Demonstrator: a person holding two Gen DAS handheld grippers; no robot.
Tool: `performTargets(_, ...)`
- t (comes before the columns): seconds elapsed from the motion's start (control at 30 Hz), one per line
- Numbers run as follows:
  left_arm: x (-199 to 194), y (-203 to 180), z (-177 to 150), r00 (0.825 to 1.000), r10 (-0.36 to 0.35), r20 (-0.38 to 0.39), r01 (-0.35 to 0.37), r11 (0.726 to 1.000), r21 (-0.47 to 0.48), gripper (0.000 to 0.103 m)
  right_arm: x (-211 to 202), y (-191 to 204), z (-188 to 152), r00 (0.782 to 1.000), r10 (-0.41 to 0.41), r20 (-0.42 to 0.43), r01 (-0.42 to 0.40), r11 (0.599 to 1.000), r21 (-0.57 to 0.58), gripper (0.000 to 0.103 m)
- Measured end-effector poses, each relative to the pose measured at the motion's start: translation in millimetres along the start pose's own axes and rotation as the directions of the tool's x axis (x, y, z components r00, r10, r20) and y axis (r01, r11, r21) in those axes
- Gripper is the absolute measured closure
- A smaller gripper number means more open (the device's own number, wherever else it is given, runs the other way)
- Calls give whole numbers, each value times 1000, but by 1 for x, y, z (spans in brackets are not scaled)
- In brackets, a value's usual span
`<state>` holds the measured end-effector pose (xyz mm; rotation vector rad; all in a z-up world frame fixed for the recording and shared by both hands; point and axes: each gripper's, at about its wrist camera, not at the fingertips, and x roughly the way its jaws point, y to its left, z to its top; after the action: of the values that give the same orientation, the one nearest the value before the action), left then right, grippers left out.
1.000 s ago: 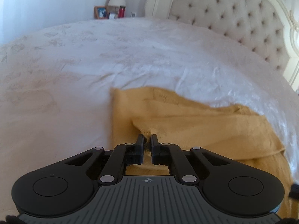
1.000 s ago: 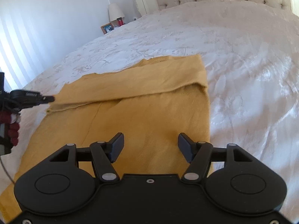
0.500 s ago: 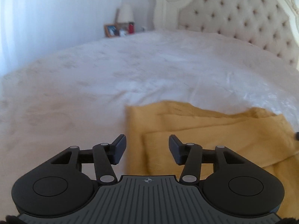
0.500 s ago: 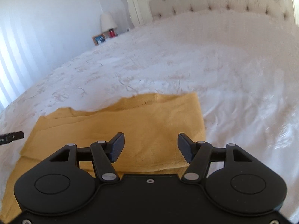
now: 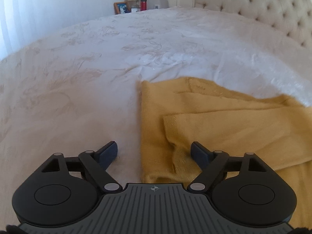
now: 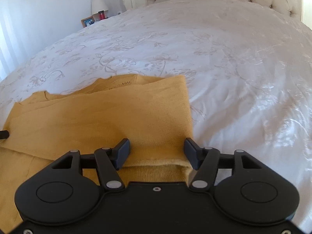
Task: Fold small clothes
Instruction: 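Move both tools to the sweater hem and lower them onto it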
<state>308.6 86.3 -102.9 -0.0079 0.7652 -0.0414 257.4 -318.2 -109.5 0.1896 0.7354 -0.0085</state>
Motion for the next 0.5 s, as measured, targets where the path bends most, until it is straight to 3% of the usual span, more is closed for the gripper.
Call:
performTargets(0.07,-18,4,-6,999,-38,-5,38,999,-11,21,-11,0,-3,1000,4,-2,-4,1000,11,28)
performTargets(0.27,-61,2,-40,993,-104,-49,104,995,-4,19,-54,7,-47,998,25,-62,-26,1000,-15,23)
performTargets(0.5,-96,-7,-97,986,-119,-121,123,992,30,14,-105,13,-100,995,-1,-99,-2,1000,-28,21)
